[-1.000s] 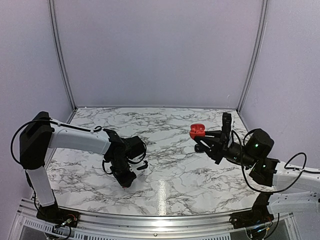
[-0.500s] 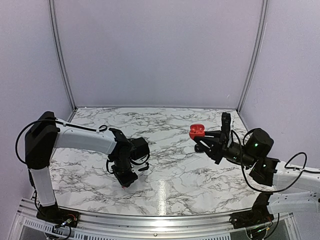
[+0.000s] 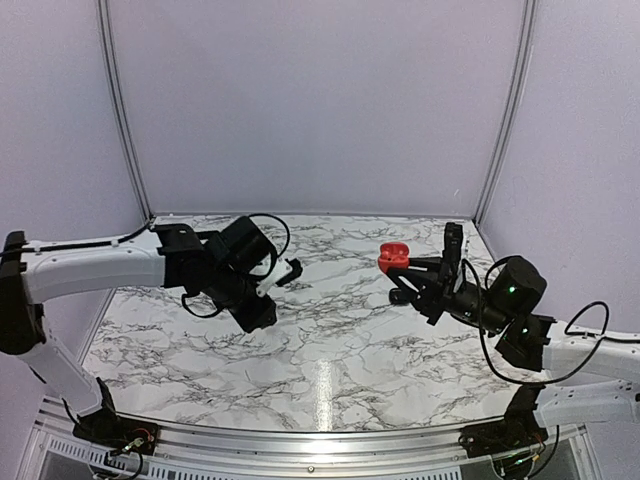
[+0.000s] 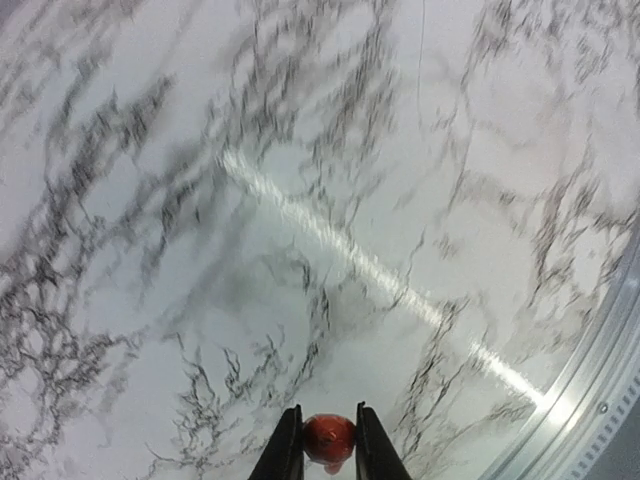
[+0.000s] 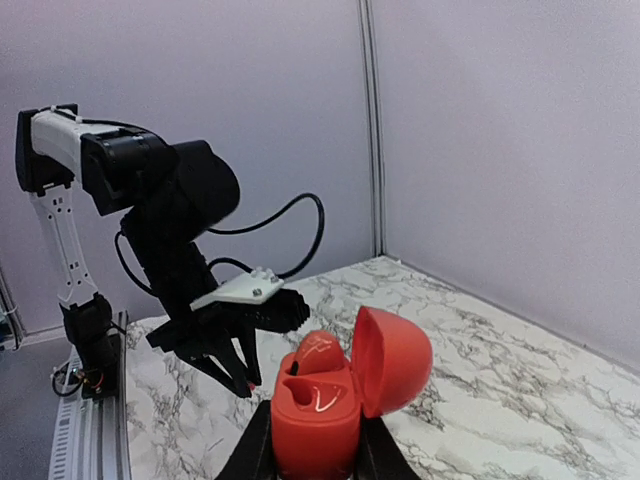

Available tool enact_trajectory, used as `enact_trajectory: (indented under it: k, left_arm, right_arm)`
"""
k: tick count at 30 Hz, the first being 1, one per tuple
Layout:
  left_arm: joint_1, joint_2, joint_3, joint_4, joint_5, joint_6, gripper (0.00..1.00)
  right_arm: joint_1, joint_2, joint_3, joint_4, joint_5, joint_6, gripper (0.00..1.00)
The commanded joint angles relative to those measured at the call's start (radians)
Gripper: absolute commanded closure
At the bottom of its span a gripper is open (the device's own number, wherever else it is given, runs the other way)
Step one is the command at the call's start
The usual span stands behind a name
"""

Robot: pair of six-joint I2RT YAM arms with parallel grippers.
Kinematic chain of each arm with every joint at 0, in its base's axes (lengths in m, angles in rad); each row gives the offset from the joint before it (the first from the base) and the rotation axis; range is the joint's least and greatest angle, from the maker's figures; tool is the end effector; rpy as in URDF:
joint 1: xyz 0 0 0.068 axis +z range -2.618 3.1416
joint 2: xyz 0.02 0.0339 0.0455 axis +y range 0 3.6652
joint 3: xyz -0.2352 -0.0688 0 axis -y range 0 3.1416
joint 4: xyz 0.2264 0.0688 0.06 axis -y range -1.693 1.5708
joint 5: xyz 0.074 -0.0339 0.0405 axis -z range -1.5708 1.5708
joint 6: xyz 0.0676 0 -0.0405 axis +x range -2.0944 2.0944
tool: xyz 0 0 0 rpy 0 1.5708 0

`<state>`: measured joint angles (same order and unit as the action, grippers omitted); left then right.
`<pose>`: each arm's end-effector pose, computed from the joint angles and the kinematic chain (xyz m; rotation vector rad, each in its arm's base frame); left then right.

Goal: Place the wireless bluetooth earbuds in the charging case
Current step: Pick up the right earbud from the center of the board, then place the right earbud in the right side groove of the charging case.

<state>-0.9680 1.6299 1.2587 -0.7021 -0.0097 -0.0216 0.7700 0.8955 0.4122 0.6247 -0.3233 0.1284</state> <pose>0.1900 -0.2749 0.1976 1.2194 2.3889 -0.3121 0.1559 0.1811 0.2645 -0.7326 1.3203 0.9606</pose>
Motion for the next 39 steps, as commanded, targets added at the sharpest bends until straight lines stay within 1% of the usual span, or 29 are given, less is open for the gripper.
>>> enact_trajectory:
  k: [1,2,3,7,10,13,20,22,26,32,35,37,39]
  left_arm:
    - [0.002,-0.198,-0.026,0.268,-0.034,-0.025,0.91]
    - [0.001,-0.246,-0.047,0.334,-0.030,-0.030,0.91]
    - [-0.003,-0.299,-0.078,0.440,-0.023,-0.030,0.91]
    - [-0.024,-0.478,-0.204,0.756,-0.009,-0.016,0.92]
    - [-0.042,-0.537,-0.266,0.926,-0.024,-0.017,0.92]
    - [-0.079,-0.536,-0.283,1.037,-0.051,-0.007,0.92]
    - [-0.161,-0.433,-0.239,1.162,-0.065,0.015,0.92]
    - [-0.186,-0.408,-0.225,1.192,-0.058,0.064,0.92]
    - [-0.224,-0.361,-0.205,1.219,-0.056,0.093,0.92]
    - [-0.241,-0.297,-0.173,1.242,-0.054,0.114,0.92]
    - [-0.242,-0.270,-0.154,1.247,-0.059,0.116,0.92]
    - [-0.244,-0.252,-0.146,1.251,-0.068,0.114,0.92]
    - [-0.244,-0.239,-0.139,1.255,-0.076,0.114,0.92]
  right_arm:
    - [-0.002,0.026,-0.038,0.210,-0.003,-0.061,1.00]
    - [0.003,0.033,-0.058,0.288,-0.007,-0.085,1.00]
    - [0.008,0.043,-0.073,0.339,-0.007,-0.104,1.00]
    - [0.056,0.101,-0.088,0.454,0.025,-0.214,1.00]
    - [0.100,0.160,-0.090,0.538,0.085,-0.286,1.00]
    - [0.131,0.223,-0.083,0.618,0.130,-0.323,1.00]
    - [0.170,0.361,-0.022,0.726,0.151,-0.386,1.00]
    - [0.177,0.396,-0.012,0.776,0.156,-0.403,1.00]
    - [0.186,0.444,0.008,0.833,0.178,-0.411,1.00]
    - [0.224,0.478,0.051,0.822,0.272,-0.398,1.00]
    - [0.249,0.478,0.066,0.806,0.365,-0.379,1.00]
    - [0.269,0.469,0.089,0.768,0.413,-0.366,1.00]
    - [0.277,0.462,0.105,0.730,0.424,-0.349,1.00]
